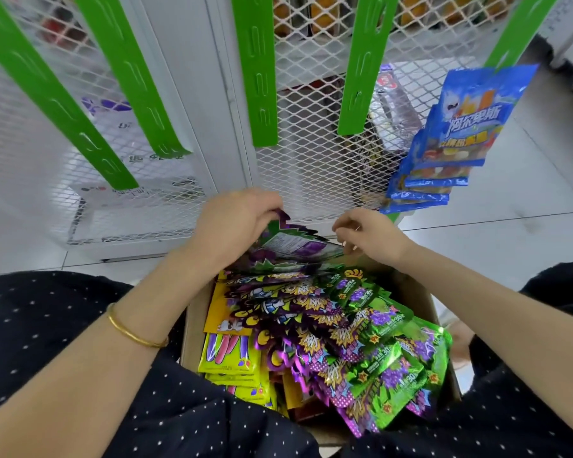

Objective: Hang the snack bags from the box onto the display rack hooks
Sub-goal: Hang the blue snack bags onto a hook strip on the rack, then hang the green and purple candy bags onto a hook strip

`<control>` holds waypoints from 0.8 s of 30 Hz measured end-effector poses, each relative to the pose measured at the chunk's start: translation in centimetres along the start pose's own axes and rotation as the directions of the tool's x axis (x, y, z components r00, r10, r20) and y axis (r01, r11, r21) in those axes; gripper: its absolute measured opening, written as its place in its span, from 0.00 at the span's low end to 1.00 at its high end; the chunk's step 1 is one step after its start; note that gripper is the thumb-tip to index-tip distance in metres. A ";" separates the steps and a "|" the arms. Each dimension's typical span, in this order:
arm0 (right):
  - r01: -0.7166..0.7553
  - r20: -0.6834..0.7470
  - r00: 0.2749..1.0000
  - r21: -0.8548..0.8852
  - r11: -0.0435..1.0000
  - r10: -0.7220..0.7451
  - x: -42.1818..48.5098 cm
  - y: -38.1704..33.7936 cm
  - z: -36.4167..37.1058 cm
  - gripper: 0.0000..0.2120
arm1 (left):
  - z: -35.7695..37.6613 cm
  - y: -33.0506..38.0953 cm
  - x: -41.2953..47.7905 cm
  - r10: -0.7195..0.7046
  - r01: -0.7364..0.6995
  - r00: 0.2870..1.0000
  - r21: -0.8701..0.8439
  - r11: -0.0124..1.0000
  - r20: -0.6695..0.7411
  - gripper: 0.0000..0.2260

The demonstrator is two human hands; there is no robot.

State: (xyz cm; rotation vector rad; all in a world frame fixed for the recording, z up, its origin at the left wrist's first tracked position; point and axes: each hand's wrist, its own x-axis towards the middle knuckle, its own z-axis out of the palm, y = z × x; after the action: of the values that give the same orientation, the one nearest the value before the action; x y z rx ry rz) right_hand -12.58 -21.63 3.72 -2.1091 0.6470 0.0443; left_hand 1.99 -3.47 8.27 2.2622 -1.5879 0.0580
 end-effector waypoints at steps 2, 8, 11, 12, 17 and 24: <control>0.005 -0.066 0.998 0.064 0.998 -0.001 0.0 -0.4 -0.4 0.05 | -1.0 -0.4 0.1 -0.003 0.007 1.000 -0.167 0.986 0.023 0.05; 0.000 -0.074 0.997 0.046 0.999 0.004 -0.2 -1.1 -1.7 0.17 | -2.9 1.4 -0.1 -0.089 0.117 0.993 -0.630 0.768 0.077 0.10; -0.077 0.062 0.996 0.182 0.980 0.067 -0.7 -1.3 -1.0 0.22 | -3.6 2.3 -0.1 -0.034 0.057 0.998 -0.778 0.626 0.046 0.13; -0.091 0.086 0.994 0.231 0.969 0.073 -0.9 -1.4 -0.8 0.24 | -3.6 2.6 -0.1 -0.024 0.042 0.999 -0.812 0.582 0.035 0.10; -0.094 0.045 0.996 0.451 0.887 0.083 -1.4 -1.5 -0.3 0.30 | -3.4 3.7 0.2 -0.064 0.047 0.998 -0.884 0.466 0.020 0.03; -0.053 -0.036 0.993 0.710 0.703 0.112 -1.0 -0.7 -2.8 0.34 | -3.3 3.9 0.7 -0.121 0.049 0.992 -0.979 0.196 0.025 0.15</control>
State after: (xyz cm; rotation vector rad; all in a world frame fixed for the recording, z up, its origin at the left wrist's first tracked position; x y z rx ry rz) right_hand -13.72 -23.05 6.21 -1.3269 0.6684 -0.2118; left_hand -0.75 -4.19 12.59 1.2020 -0.9005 -0.7387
